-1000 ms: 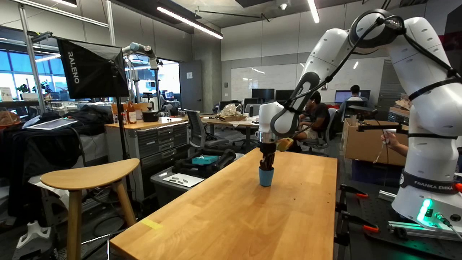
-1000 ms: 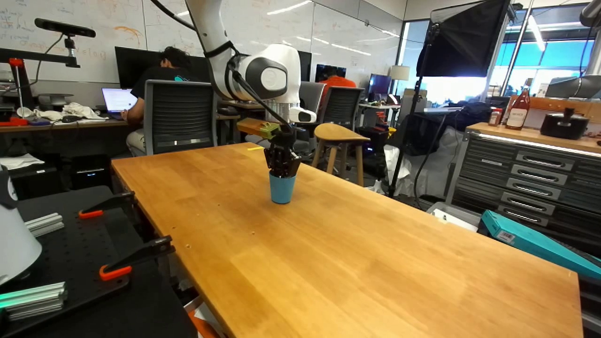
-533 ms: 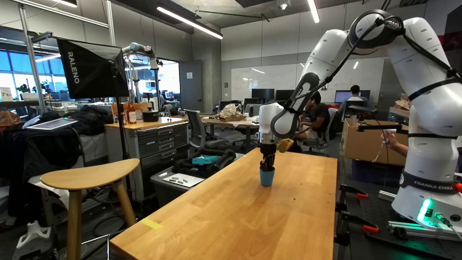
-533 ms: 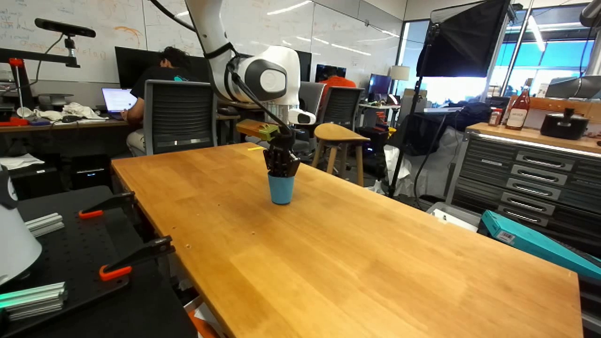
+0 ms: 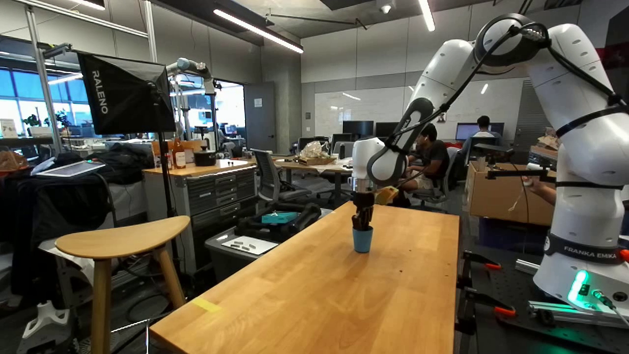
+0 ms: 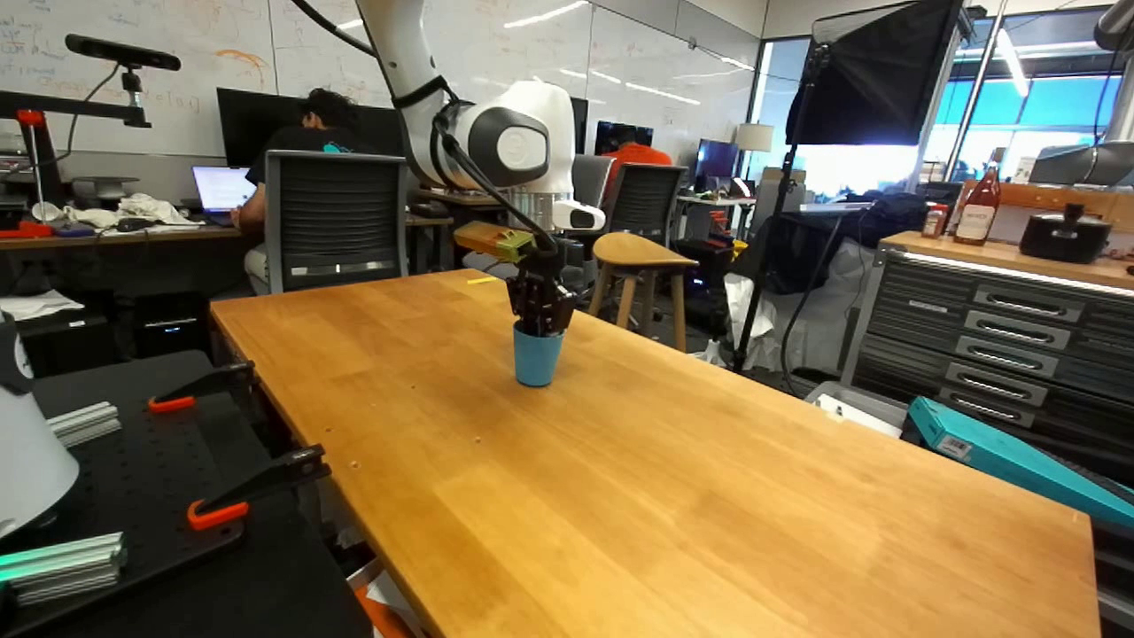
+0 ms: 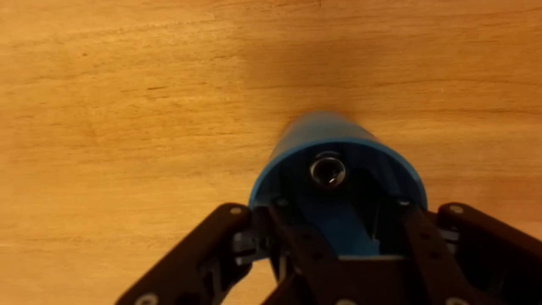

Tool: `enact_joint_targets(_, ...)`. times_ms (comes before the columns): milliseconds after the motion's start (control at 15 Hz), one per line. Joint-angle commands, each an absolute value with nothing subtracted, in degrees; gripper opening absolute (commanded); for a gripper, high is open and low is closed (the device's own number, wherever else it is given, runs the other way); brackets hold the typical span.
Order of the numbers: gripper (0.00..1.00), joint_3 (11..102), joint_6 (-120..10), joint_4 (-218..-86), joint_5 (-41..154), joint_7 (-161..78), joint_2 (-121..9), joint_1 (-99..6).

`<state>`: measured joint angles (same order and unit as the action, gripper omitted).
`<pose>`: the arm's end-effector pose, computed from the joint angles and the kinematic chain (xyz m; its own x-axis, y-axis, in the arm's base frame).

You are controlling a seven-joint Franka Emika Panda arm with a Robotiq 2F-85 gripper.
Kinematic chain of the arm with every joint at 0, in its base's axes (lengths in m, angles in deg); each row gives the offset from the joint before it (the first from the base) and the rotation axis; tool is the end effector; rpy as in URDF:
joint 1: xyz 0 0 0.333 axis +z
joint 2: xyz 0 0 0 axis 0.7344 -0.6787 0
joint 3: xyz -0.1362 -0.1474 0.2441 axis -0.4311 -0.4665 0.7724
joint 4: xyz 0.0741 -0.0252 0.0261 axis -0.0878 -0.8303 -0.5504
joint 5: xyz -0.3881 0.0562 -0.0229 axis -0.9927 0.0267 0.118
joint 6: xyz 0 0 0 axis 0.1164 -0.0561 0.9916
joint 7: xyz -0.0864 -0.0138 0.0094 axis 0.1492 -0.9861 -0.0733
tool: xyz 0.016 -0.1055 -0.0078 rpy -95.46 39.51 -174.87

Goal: Put the metal thing in the cup

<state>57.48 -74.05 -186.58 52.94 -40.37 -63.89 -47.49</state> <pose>0.5529 -0.0243 0.1847 0.9986 -0.0379 0.0378 -0.0404 -0.9968 0.0690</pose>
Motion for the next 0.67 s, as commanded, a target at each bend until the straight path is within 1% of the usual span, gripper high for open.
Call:
enact_joint_targets(0,0.09,57.3,-74.2,-185.6,54.3,-42.1,-62.8,-48.2)
enact_joint_targets(133,0.02,57.7,-73.8,-185.0,55.0,-42.6,-62.3,-48.9)
enact_joint_targets(267,0.01,58.0,-73.5,-184.8,55.8,-43.1,-61.3,-49.3)
enact_joint_targets(333,0.05,58.2,-73.2,-184.6,56.3,-43.5,-60.8,-49.4)
enact_joint_targets(400,0.07,58.4,-72.9,-184.7,56.7,-43.8,-60.0,-49.4)
enact_joint_targets(600,0.07,59.7,-71.3,-184.6,59.1,-46.0,-57.3,-50.0)
